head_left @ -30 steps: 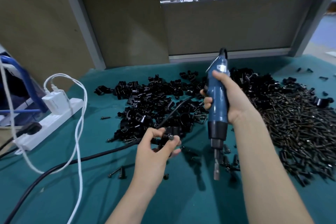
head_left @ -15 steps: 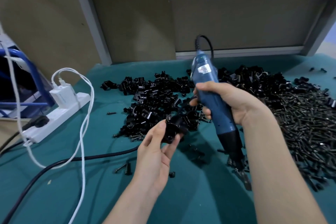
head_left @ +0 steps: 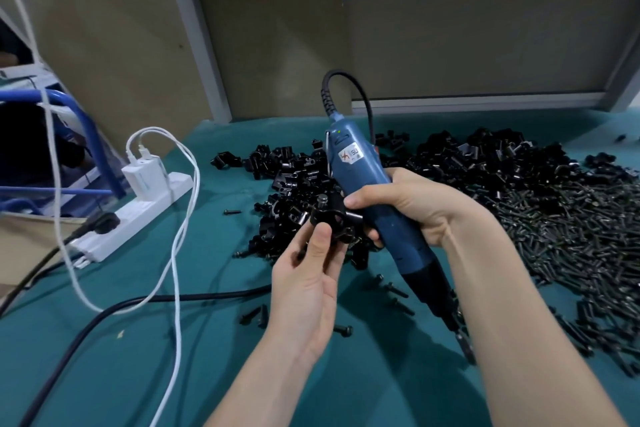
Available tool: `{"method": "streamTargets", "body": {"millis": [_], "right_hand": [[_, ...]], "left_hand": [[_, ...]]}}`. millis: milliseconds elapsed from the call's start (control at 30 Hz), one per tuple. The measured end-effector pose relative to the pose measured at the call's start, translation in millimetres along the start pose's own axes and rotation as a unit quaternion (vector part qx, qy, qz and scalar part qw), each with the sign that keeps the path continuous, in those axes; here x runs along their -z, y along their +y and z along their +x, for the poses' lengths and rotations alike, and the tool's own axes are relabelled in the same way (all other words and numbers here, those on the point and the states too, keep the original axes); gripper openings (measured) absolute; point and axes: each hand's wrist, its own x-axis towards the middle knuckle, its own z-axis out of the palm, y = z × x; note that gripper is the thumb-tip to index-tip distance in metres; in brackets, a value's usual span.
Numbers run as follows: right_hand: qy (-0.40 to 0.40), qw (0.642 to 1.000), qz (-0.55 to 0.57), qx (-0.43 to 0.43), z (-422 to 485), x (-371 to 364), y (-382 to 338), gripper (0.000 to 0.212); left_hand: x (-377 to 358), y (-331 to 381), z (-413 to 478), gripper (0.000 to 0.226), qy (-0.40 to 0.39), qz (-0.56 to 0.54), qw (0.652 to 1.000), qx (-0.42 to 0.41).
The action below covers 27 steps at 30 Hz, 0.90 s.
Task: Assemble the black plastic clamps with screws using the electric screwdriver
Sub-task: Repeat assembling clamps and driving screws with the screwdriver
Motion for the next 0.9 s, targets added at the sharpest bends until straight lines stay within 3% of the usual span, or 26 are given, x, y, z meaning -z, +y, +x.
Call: {"method": "streamTargets", "body": {"millis": [133, 333, 633, 767, 900], "right_hand": [[-0.021, 1.000, -0.004, -0.011, 0.4, -5.8, -0.5, 0.040], [-0.019, 1.000, 0.001, 0.001, 0.2, -5.4, -1.8, 0.038], [-0.045, 0.999, -0.028, -0.002, -0.2, -7.5, 0.1, 0.042], [-0.052, 0.998, -0.040, -0.011, 1.5, -8.7, 1.8, 0.043], [-0.040, 0.996, -0.079, -0.012, 5.3, -7.4, 4.6, 0.052]], "left_hand": [[3.6, 4.4, 1.3, 0.053, -0.057, 0.026, 0.997, -0.047], [1.2, 6.1, 0.9, 0.024, -0.098, 0.061, 0.990, -0.082], [8.6, 7.1, 5.6, 0.032, -0.066, 0.102, 0.989, -0.087], [10.1, 6.7, 4.7, 0.047, -0.046, 0.124, 0.986, -0.097], [9.2, 9.3, 3.2, 0.049, -0.036, 0.098, 0.990, -0.093]]}}
